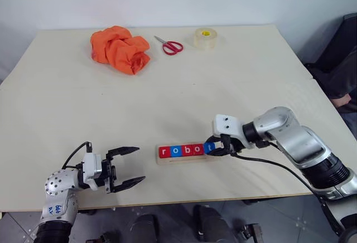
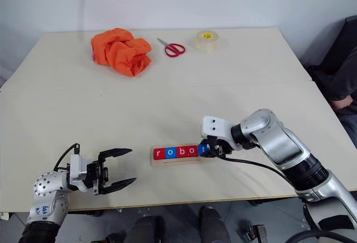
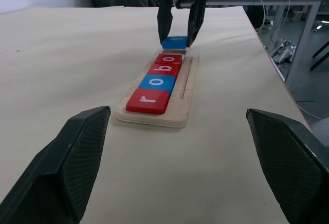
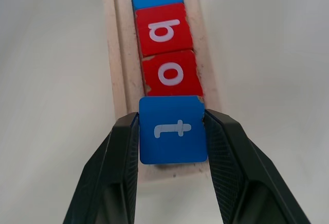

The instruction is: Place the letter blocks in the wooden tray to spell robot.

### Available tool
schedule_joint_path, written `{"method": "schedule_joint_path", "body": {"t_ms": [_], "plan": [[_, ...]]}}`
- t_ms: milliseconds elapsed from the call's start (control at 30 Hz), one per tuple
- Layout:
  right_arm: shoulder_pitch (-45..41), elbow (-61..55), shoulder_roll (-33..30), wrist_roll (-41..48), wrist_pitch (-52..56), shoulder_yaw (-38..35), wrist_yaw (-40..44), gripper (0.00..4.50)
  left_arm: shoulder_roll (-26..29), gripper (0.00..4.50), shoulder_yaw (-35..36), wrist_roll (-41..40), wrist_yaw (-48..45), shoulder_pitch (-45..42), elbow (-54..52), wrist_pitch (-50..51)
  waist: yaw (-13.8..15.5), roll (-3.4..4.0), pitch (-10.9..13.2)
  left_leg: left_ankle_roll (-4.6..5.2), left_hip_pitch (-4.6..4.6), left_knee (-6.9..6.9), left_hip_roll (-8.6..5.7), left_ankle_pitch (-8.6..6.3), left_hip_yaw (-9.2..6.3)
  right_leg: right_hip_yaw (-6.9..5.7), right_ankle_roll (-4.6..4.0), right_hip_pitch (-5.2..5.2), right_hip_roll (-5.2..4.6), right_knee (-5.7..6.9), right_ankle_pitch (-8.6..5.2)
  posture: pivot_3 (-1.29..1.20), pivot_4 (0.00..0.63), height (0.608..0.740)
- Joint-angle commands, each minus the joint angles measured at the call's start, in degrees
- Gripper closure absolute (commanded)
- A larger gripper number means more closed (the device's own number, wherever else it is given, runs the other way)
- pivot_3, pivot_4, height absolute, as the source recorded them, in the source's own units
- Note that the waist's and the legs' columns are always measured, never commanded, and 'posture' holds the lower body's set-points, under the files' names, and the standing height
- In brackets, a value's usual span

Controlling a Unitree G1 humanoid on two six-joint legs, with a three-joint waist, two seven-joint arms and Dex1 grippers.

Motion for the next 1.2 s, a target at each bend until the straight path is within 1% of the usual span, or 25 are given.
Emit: {"method": "schedule_joint_path", "body": {"t_ms": [33, 367, 567, 633, 700, 733, 833, 867, 1100, 1200], "plan": [[-1.08, 0.12, 0.18, -0.77, -1.30, -0.30, 0.44, 3.04, 0.11, 0.00, 0.60, -0.70, 0.50, 0.73, -1.79, -0.59, 0.01, 0.00, 0.00, 0.00, 0.00, 0.00, 0.00, 0.00, 0.00, 0.00, 0.00, 0.00, 0.00, 0.00, 0.00, 0.00, 0.150, 0.740], [-1.47, 1.83, 2.06, -1.87, -2.39, 0.38, 0.82, 3.04, 0.21, 0.00, 0.67, -0.71, 0.86, 0.81, -1.88, -0.64, -0.03, 0.00, 0.00, 0.00, 0.00, 0.01, 0.00, 0.00, 0.04, 0.02, 0.00, -0.02, 0.00, 0.02, 0.00, 0.00, 0.150, 0.740], [-0.90, 2.05, 1.75, -2.71, -2.95, 0.20, 0.81, 3.04, 0.37, 0.00, 0.71, -0.71, 0.93, 0.66, -1.69, -0.70, -0.04, 0.00, 0.00, 0.00, 0.01, 0.01, 0.00, 0.00, 0.04, 0.02, 0.01, -0.02, 0.00, 0.03, 0.00, 0.00, 0.150, 0.740], [-0.92, 1.64, 1.32, -2.40, -2.72, -0.28, 1.07, 2.29, 0.42, 0.00, 0.75, -0.71, 0.86, 0.52, -1.47, -0.73, -0.03, 0.00, 0.00, 0.00, 0.01, 0.01, 0.00, 0.00, 0.04, 0.02, 0.01, -0.02, 0.00, 0.03, 0.00, 0.00, 0.150, 0.740], [-1.00, 1.15, 1.05, -2.08, -2.44, -0.62, 1.32, 1.69, 0.43, 0.00, 0.71, -0.66, 0.81, 0.39, -1.29, -0.76, -0.03, 0.00, 0.00, 0.00, 0.01, 0.01, 0.00, 0.00, 0.05, 0.03, 0.01, -0.02, 0.00, 0.03, 0.00, 0.00, 0.150, 0.740], [-1.04, 1.02, 1.02, -2.02, -2.33, -0.69, 1.35, 1.29, 0.43, 0.00, 0.69, -0.64, 0.80, 0.35, -1.25, -0.76, -0.03, 0.00, 0.00, 0.00, 0.01, 0.01, 0.00, 0.00, 0.04, 0.03, 0.01, -0.02, 0.00, 0.03, 0.00, 0.00, 0.150, 0.740], [-1.47, 1.05, 1.71, -1.98, -2.16, -1.09, 0.58, 0.25, 0.34, 0.00, 0.50, -0.46, 0.82, -0.60, -0.63, -0.76, -0.01, 0.00, 0.00, 0.00, 0.01, 0.01, 0.00, 0.00, 0.05, 0.03, 0.01, -0.02, 0.00, 0.03, 0.00, 0.00, 0.150, 0.740], [-1.65, 1.09, 1.92, -1.97, -2.04, -1.16, 0.34, 0.04, 0.32, 0.00, 0.46, -0.41, 0.79, -0.94, -0.37, -0.77, -0.01, 0.00, 0.00, 0.00, 0.01, 0.01, 0.00, 0.00, 0.04, 0.02, 0.01, -0.02, 0.00, 0.03, 0.00, 0.00, 0.150, 0.740], [-0.48, -1.44, 1.66, 0.62, -1.33, -4.35, -0.25, 0.04, 0.35, 0.00, 0.30, -0.13, 0.52, -3.10, 1.25, -0.67, -0.04, 0.00, 0.00, 0.00, 0.01, 0.01, 0.00, 0.00, 0.05, 0.03, 0.01, -0.02, 0.01, 0.04, 0.01, 0.00, 0.150, 0.740], [4.73, -3.11, 0.71, 4.99, -5.62, -11.75, -0.62, 0.04, -0.30, 0.00, 0.80, 2.33, 6.25, -3.42, 0.14, -0.29, 0.21, -0.01, -0.01, 0.00, 0.00, 0.00, 0.00, -0.01, 0.04, 0.02, 0.02, -0.01, 0.02, 0.02, 0.01, 0.00, 0.150, 0.740]]}}
